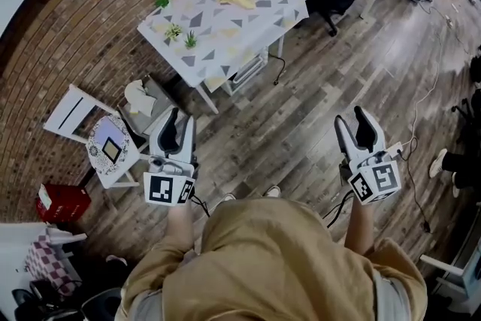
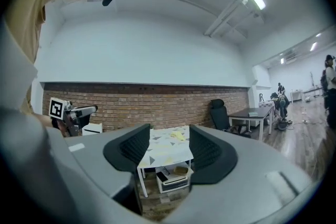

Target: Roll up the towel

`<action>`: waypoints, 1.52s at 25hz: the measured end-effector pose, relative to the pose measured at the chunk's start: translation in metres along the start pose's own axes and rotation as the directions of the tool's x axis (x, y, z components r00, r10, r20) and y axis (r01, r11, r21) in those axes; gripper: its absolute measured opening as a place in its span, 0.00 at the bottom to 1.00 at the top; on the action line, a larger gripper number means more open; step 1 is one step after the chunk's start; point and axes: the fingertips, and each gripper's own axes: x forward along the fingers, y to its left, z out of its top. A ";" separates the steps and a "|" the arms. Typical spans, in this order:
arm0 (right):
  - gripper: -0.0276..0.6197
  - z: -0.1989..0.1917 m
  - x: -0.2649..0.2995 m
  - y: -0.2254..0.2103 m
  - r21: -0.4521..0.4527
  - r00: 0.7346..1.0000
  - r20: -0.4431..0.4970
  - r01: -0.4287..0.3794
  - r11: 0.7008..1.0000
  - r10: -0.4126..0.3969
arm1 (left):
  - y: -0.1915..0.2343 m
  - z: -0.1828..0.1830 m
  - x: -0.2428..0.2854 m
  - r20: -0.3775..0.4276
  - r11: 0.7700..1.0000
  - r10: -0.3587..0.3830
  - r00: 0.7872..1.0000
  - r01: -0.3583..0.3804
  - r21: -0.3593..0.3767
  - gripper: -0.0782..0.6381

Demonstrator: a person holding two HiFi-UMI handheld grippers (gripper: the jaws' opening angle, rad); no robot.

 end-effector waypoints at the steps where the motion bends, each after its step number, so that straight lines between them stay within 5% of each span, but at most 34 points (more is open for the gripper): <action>1: 0.40 -0.001 0.000 -0.007 0.003 1.000 0.002 -0.005 1.000 0.005 | 0.000 0.000 0.001 -0.004 1.000 0.013 1.000 -0.013 0.005 0.38; 3: 0.52 0.001 0.000 -0.019 -0.003 1.000 0.007 0.003 1.000 -0.003 | 0.003 -0.001 0.003 -0.017 0.999 0.038 0.999 -0.038 0.025 0.46; 6: 0.67 0.006 0.001 -0.035 -0.009 1.000 0.022 0.022 1.000 -0.021 | 0.006 -0.004 0.004 -0.043 0.997 0.061 0.997 -0.060 0.042 0.77; 11: 0.85 0.001 0.005 -0.057 0.002 1.000 0.016 0.020 1.000 -0.020 | 0.013 -0.019 0.001 -0.110 0.995 0.099 0.989 -0.097 0.025 0.96; 18: 0.87 -0.018 0.026 -0.060 0.008 0.999 -0.038 -0.002 1.000 0.002 | 0.012 -0.045 0.025 -0.166 0.994 0.108 0.980 -0.102 0.043 0.97; 27: 0.86 -0.054 0.063 -0.107 -0.017 0.985 -0.159 0.065 0.998 -0.067 | 0.001 -0.096 0.147 -0.160 1.000 -0.005 0.987 0.006 0.004 0.97; 33: 0.86 -0.061 0.170 -0.154 -0.035 0.976 -0.198 0.081 0.996 -0.086 | 0.034 -0.151 0.261 -0.161 0.997 -0.024 0.987 0.012 -0.071 0.96; 38: 0.86 -0.033 0.312 -0.174 -0.025 0.978 -0.207 -0.010 1.000 0.005 | 0.090 -0.182 0.358 -0.176 0.996 -0.029 0.984 0.014 -0.087 0.96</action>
